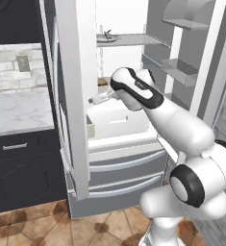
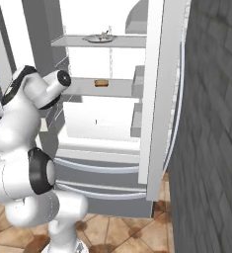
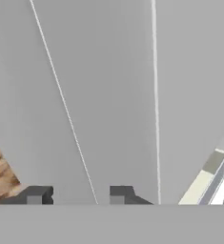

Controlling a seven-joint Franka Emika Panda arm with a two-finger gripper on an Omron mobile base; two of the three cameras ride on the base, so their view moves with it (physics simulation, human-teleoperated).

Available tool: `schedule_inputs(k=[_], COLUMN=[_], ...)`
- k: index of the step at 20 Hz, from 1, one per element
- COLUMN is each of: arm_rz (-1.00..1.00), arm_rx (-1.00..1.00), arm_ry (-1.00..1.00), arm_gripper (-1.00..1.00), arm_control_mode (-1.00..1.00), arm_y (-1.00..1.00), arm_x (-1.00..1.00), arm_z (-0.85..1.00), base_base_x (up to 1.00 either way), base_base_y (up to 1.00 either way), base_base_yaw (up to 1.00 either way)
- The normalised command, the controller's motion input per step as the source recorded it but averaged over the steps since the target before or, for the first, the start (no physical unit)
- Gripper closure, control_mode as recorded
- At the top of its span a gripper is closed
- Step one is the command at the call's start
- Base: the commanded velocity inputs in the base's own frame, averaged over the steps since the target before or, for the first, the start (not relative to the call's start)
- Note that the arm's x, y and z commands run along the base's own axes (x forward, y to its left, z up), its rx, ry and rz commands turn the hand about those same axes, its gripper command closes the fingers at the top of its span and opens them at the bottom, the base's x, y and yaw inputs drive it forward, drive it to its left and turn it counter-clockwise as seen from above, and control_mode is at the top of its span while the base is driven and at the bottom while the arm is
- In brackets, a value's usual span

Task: Retrieve the fish from the fridge and place it on the saucepan with marinade on the stove.

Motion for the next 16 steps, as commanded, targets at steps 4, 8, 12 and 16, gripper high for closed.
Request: schedule_inputs(k=[4,8,12,16], arm_rz=[-0.01,-0.08,-0.1,-0.03], arm_rx=[-0.04,0.0,0.06,0.0], arm_ry=[-0.07,-0.04,-0.02,-0.02], arm_gripper=[-1.0,-1.0,-1.0,-1.0], arm_control_mode=[-1.0,-1.0,-1.0,-1.0], arm_y=[1.0,1.0,1.0,-0.32], arm_x=[0.02,0.0,0.02,-0.3], arm_z=[-0.59,-0.66,-0.57,0.33], base_base_x=[0.0,0.0,0.0,0.0], base_base_y=[0.0,0.0,0.0,0.0], base_base_yaw=[0.0,0.0,0.0,0.0])
